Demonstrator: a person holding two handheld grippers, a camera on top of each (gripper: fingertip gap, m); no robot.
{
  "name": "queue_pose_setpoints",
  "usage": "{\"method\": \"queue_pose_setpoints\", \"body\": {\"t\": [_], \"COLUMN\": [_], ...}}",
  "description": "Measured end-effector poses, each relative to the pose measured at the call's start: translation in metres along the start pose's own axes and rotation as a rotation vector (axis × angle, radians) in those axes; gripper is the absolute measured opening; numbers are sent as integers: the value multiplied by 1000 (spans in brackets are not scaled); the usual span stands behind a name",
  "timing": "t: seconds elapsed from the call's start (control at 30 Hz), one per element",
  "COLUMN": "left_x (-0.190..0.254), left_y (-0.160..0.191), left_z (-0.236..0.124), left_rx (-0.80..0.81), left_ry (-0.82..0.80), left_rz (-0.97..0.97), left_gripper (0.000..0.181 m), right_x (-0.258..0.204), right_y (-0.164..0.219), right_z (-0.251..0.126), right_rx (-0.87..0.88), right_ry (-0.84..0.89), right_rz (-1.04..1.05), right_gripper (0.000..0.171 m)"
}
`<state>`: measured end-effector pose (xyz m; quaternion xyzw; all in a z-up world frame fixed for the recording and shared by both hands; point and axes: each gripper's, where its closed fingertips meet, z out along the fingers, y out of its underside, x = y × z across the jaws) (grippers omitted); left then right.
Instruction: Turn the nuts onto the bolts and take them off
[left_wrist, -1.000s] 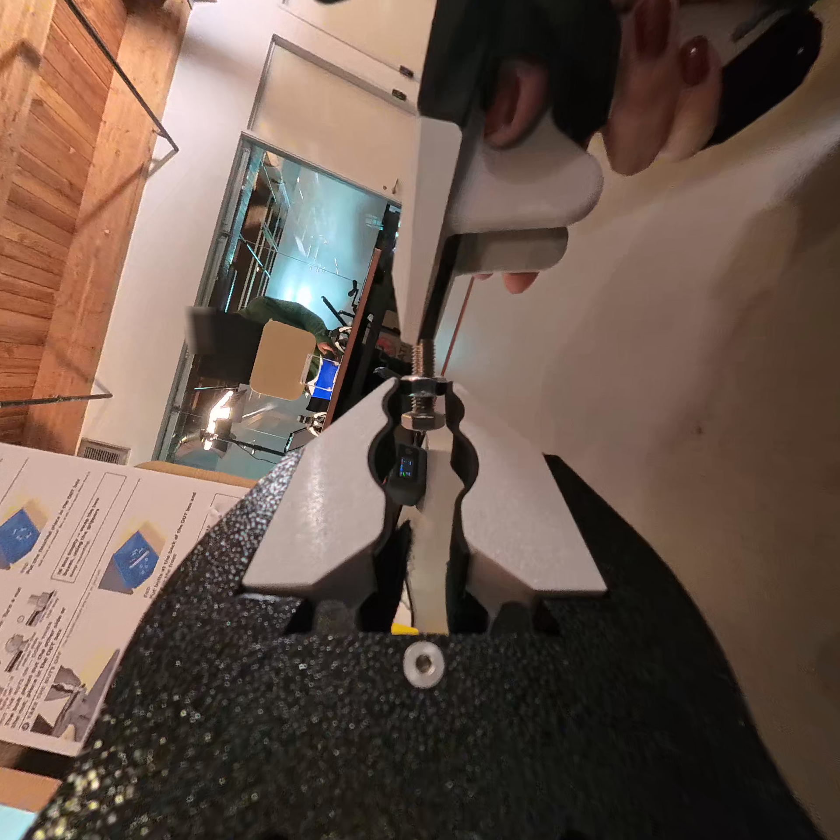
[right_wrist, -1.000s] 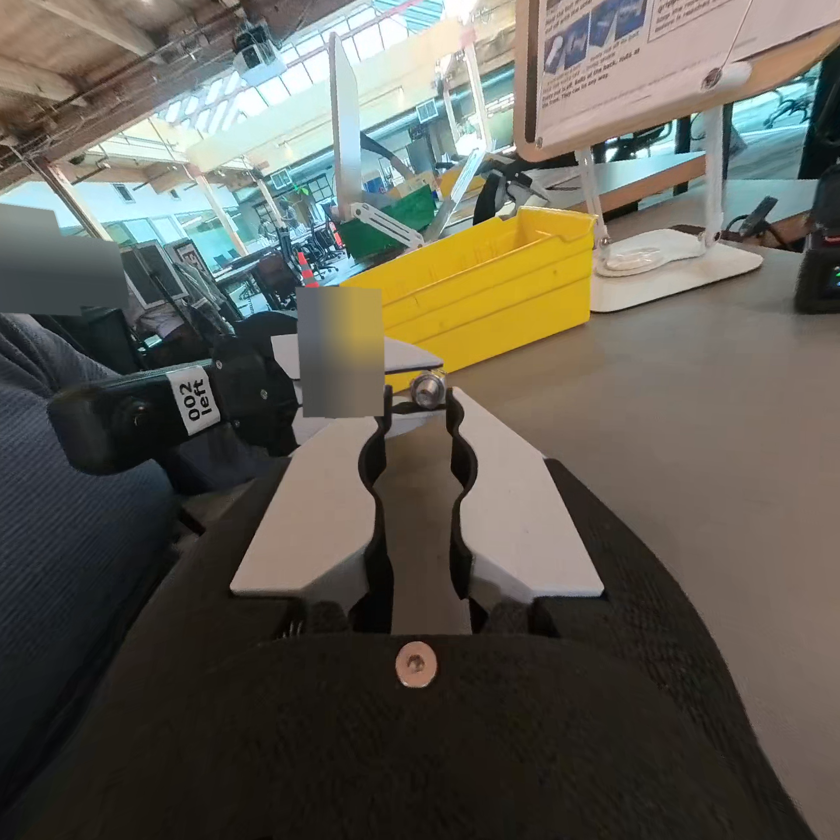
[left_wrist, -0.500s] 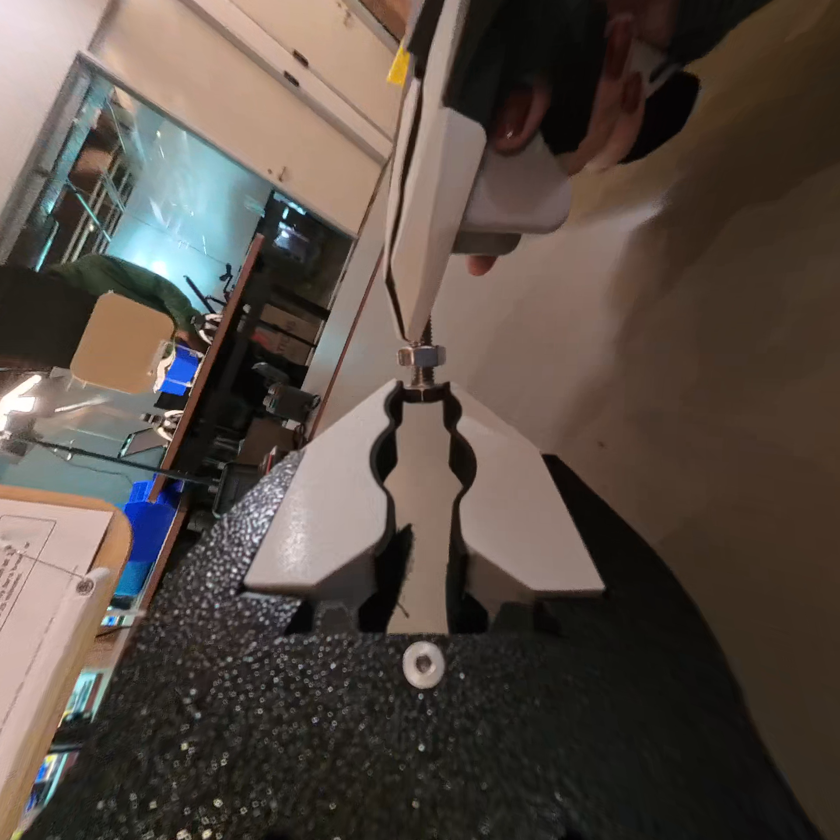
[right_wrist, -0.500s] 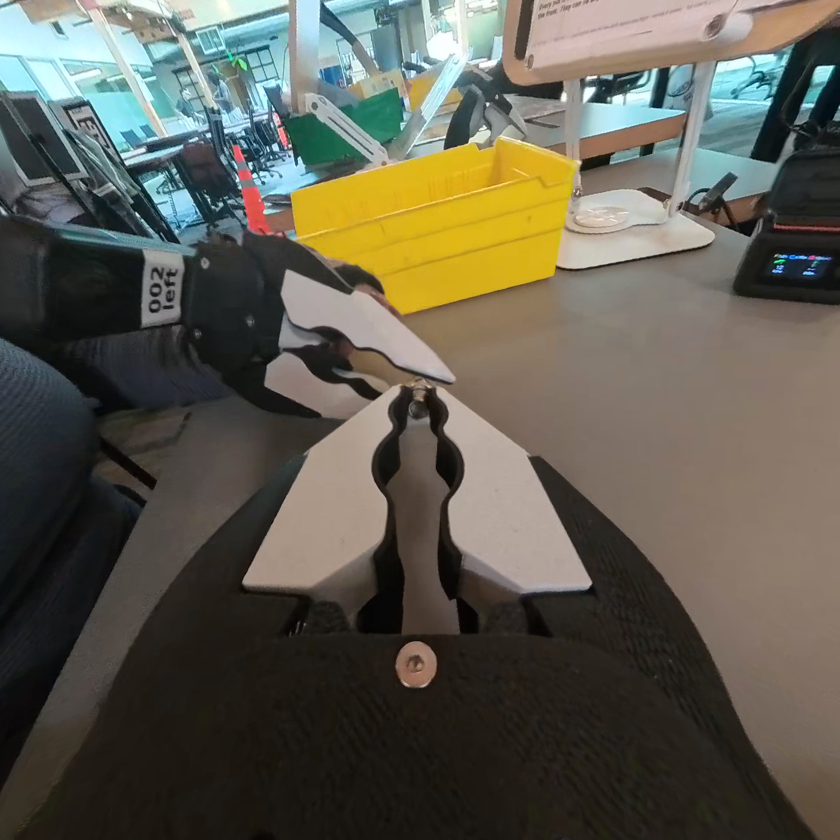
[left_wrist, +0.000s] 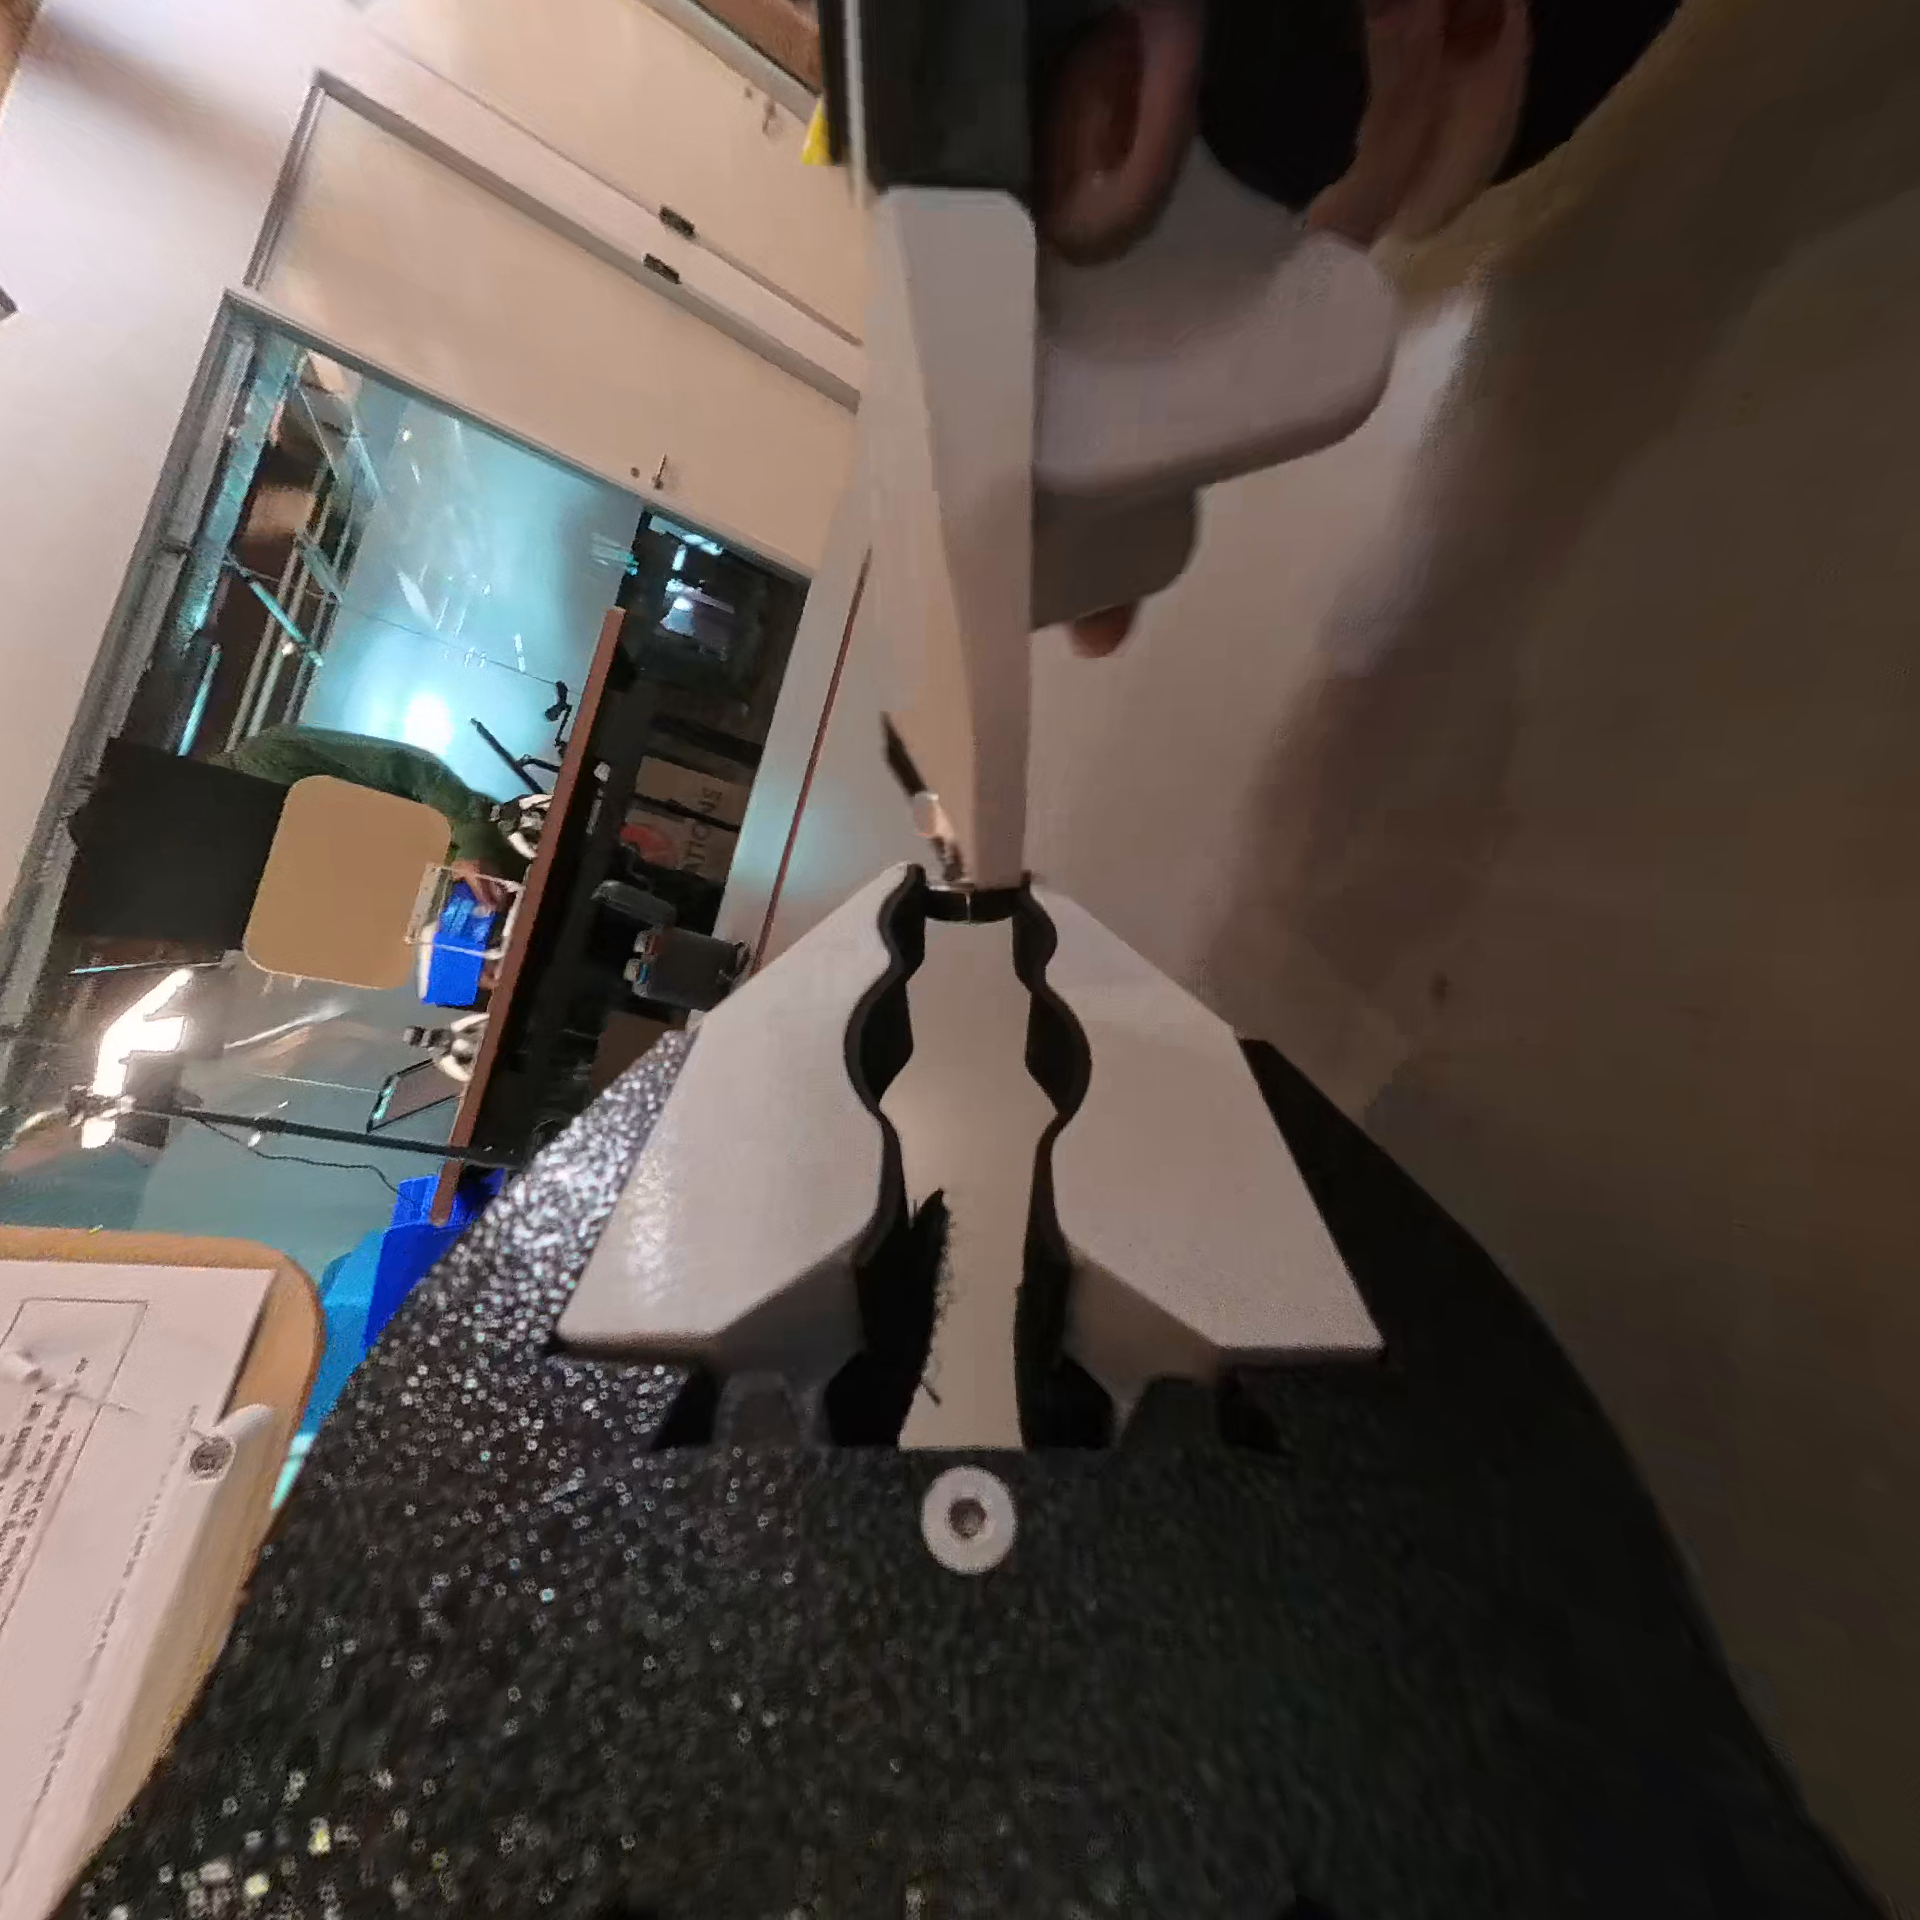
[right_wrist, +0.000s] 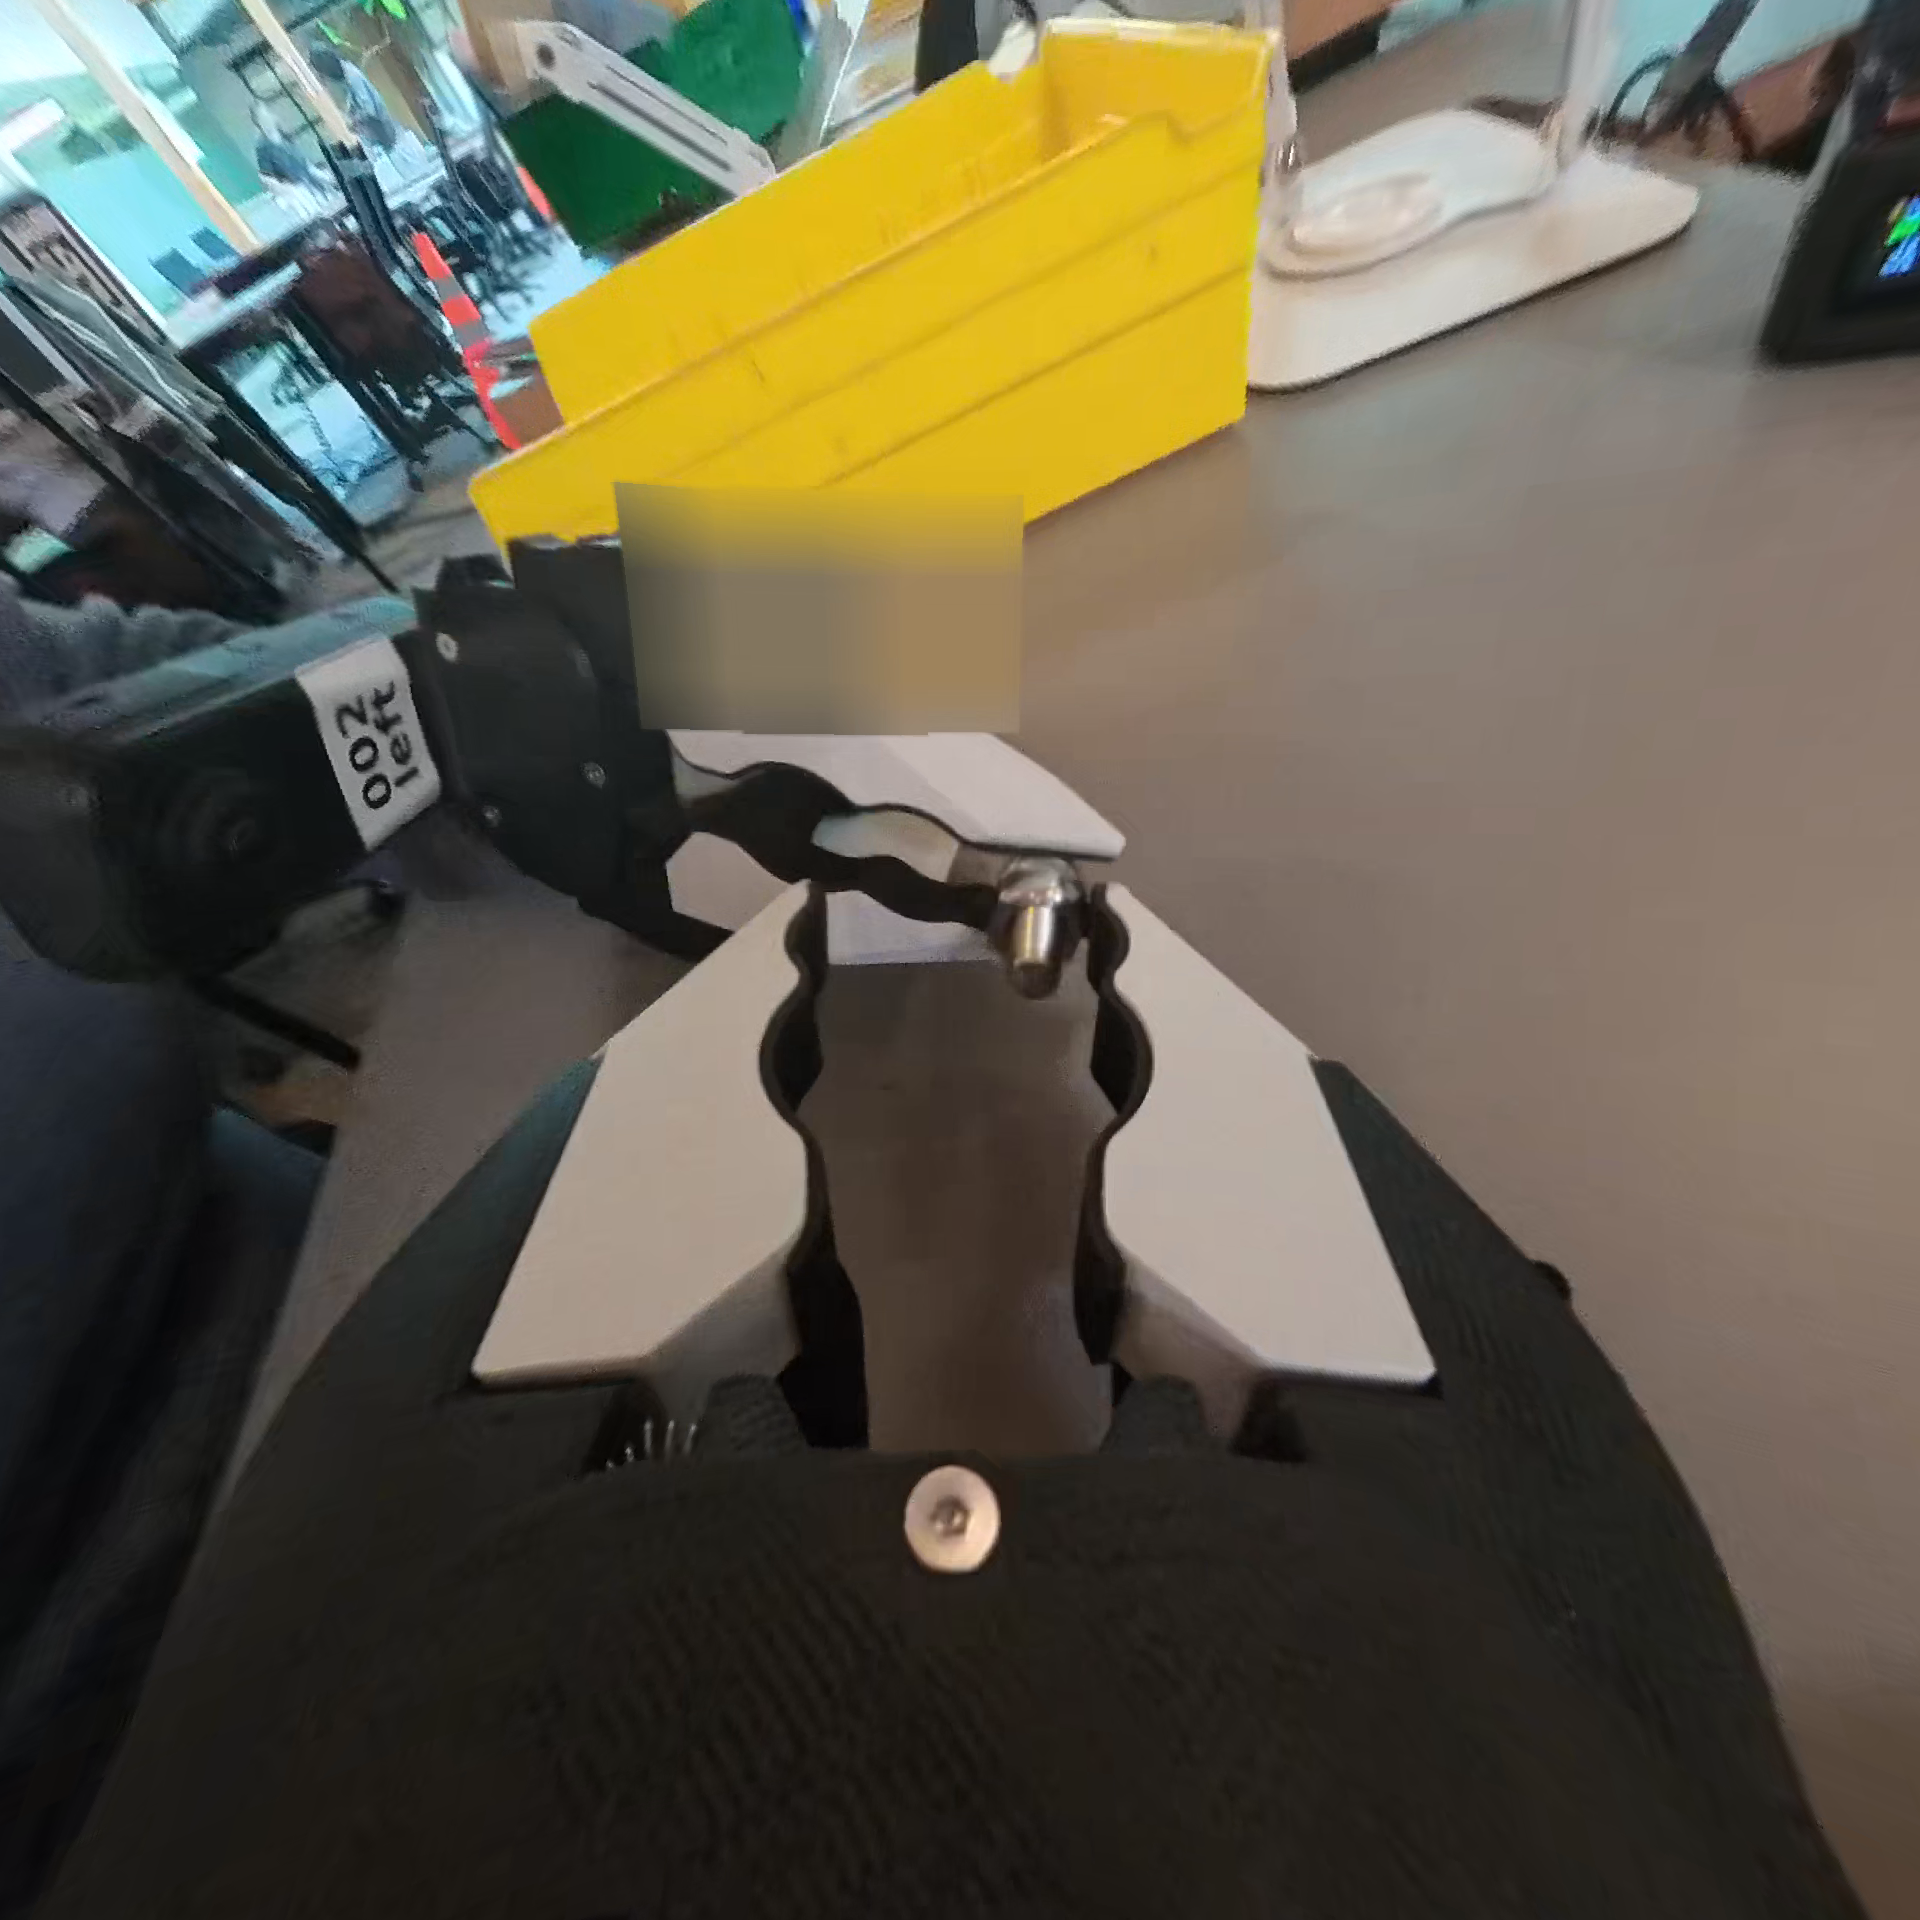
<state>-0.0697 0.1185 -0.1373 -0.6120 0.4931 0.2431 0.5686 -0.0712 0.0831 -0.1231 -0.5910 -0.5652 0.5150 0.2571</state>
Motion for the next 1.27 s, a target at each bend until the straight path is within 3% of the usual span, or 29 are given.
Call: {"method": "queue_pose_setpoints", "body": {"t": [0.07, 0.17, 0.27, 0.4, 0.57, 0.67, 0.7, 0.73, 0.83, 0.93, 0.97, 1.07, 1.27], "left_x": [5, 7, 11, 17, 22, 23, 23, 24, 25, 25, 24, 24, 23], "left_y": [7, 9, 11, 13, 16, 16, 16, 16, 15, 16, 17, 16, 16], "left_z": [3, 5, 6, 8, 9, 9, 9, 9, 9, 10, 10, 10, 10], "left_rx": [-24, -31, -39, -53, -68, -68, -69, -72, -76, -85, -83, -75, -78], "left_ry": [26, 36, 54, 87, 115, 120, 122, 124, 123, 128, 132, 142, 140], "left_rz": [-17, -30, -23, -32, -41, -33, -29, -22, 16, -9, -29, -66, -65], "left_gripper": [14, 14, 14, 14, 15, 14, 15, 15, 15, 15, 15, 15, 15], "right_x": [-8, 12, 15, -10, 22, 13, 4, 3, 24, 23, 18, -8, 31], "right_y": [-10, -1, 17, -10, 28, 21, 18, 12, 21, 35, 29, -4, 34], "right_z": [-2, -5, 2, 5, 1, 10, 10, 8, 0, 4, 8, 8, -1], "right_rx": [64, -16, -106, 40, -180, -149, -121, -91, -157, -221, -187, -16, -240], "right_ry": [4, 102, 93, 60, 151, 138, 107, 119, 189, 152, 145, 104, 199], "right_rz": [-170, -70, -46, -273, -78, -211, -281, -302, -160, -114, -158, -374, -145], "right_gripper": [36, 43, 52, 41, 55, 54, 44, 44, 50, 52, 55, 42, 53]}}
